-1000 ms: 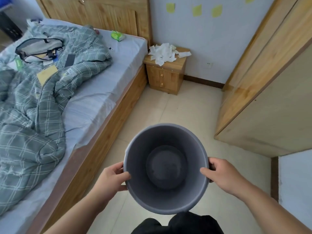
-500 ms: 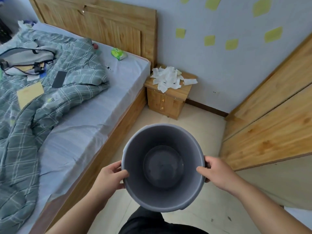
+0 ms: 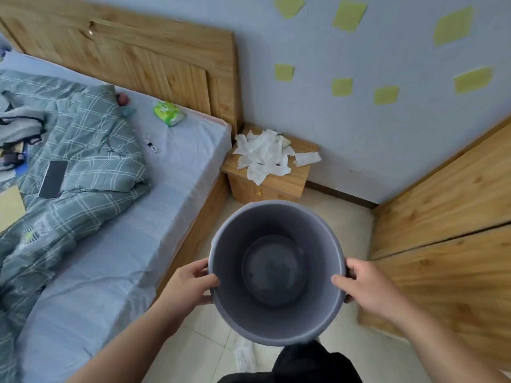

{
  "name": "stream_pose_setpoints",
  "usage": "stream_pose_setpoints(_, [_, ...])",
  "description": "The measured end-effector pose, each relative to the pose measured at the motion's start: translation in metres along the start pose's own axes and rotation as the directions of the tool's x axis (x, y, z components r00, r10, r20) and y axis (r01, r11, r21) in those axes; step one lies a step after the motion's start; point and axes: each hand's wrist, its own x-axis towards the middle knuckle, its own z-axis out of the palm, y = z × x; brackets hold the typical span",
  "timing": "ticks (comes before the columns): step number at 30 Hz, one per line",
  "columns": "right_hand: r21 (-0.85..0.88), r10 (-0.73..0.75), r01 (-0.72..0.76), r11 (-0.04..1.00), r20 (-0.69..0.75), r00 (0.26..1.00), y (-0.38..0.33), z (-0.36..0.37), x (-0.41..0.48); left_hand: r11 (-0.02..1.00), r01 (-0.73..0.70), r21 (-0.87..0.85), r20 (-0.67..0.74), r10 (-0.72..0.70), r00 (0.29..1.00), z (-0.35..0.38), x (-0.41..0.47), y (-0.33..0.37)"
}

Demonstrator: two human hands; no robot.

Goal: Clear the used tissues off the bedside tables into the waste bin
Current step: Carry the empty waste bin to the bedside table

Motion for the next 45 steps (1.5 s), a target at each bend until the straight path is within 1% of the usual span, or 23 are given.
stream_pose_setpoints(3, [-0.012,0.028,-0.027,1.000,0.062,0.998,-0.002,-0.015,0.061,0.999,0.047,-0.011,-0.040,-0.048,0.998,0.011,0.038,0.011])
stream_pose_setpoints(5, [-0.021,0.038,-0.036,0.999,0.123,0.992,-0.008,-0.024,0.105,0.996,0.072,-0.048,-0.066,-0.075,0.995,0.016,0.065,0.018])
stream_pose_setpoints(7, [-0.031,0.053,-0.049,0.998,0.151,0.987,-0.013,-0.031,0.147,0.992,0.086,-0.095,-0.082,-0.094,0.992,0.019,0.090,0.024])
stream_pose_setpoints(10, [-0.036,0.078,-0.074,0.997,0.151,0.985,-0.021,-0.035,0.199,0.982,0.100,-0.161,-0.102,-0.118,0.988,0.021,0.125,0.028])
stream_pose_setpoints(14, [-0.077,0.147,-0.137,0.988,0.147,0.978,-0.015,-0.015,0.268,0.969,0.157,-0.189,-0.098,-0.178,0.979,0.019,0.189,0.011])
stream_pose_setpoints(18, [-0.133,0.191,-0.170,0.976,0.164,0.968,0.028,0.036,0.360,0.954,0.210,-0.216,-0.100,-0.235,0.967,0.017,0.289,-0.043])
stream_pose_setpoints(20, [-0.164,0.174,-0.148,0.975,0.163,0.971,0.062,0.071,0.416,0.953,0.222,-0.205,-0.120,-0.249,0.961,0.023,0.349,-0.089])
stream_pose_setpoints(24, [-0.173,0.147,-0.108,0.979,0.234,0.961,0.129,0.131,0.518,0.942,0.258,-0.216,-0.136,-0.291,0.947,0.040,0.456,-0.178])
stream_pose_setpoints(27, [-0.169,0.119,-0.075,0.983,0.274,0.954,0.168,0.161,0.578,0.947,0.245,-0.209,-0.109,-0.271,0.956,0.045,0.519,-0.226])
stream_pose_setpoints(31, [-0.237,0.088,-0.009,0.972,0.327,0.941,0.188,0.184,0.625,0.957,0.215,-0.196,-0.071,-0.233,0.970,0.038,0.577,-0.260])
stream_pose_setpoints(33, [-0.242,0.097,-0.012,0.970,0.344,0.934,0.191,0.191,0.640,0.958,0.203,-0.203,-0.073,-0.222,0.972,0.033,0.594,-0.268])
stream_pose_setpoints(36, [-0.187,0.124,-0.060,0.981,0.351,0.928,0.187,0.192,0.647,0.952,0.177,-0.250,-0.041,-0.193,0.980,0.025,0.599,-0.272])
stream_pose_setpoints(38, [-0.202,0.165,-0.096,0.975,0.361,0.918,0.181,0.187,0.639,0.939,0.208,-0.274,-0.048,-0.229,0.972,0.026,0.588,-0.268])
stream_pose_setpoints(42, [-0.311,0.245,-0.153,0.938,0.283,0.927,0.151,0.163,0.587,0.930,0.249,-0.270,-0.223,-0.312,0.923,0.031,0.529,-0.228])
stream_pose_setpoints(43, [-0.325,0.248,-0.153,0.933,0.274,0.929,0.139,0.156,0.571,0.928,0.251,-0.276,-0.240,-0.320,0.917,0.032,0.509,-0.214])
stream_pose_setpoints(45, [-0.339,0.241,-0.139,0.931,0.280,0.929,0.104,0.134,0.531,0.916,0.252,-0.314,-0.223,-0.329,0.918,0.032,0.461,-0.176])
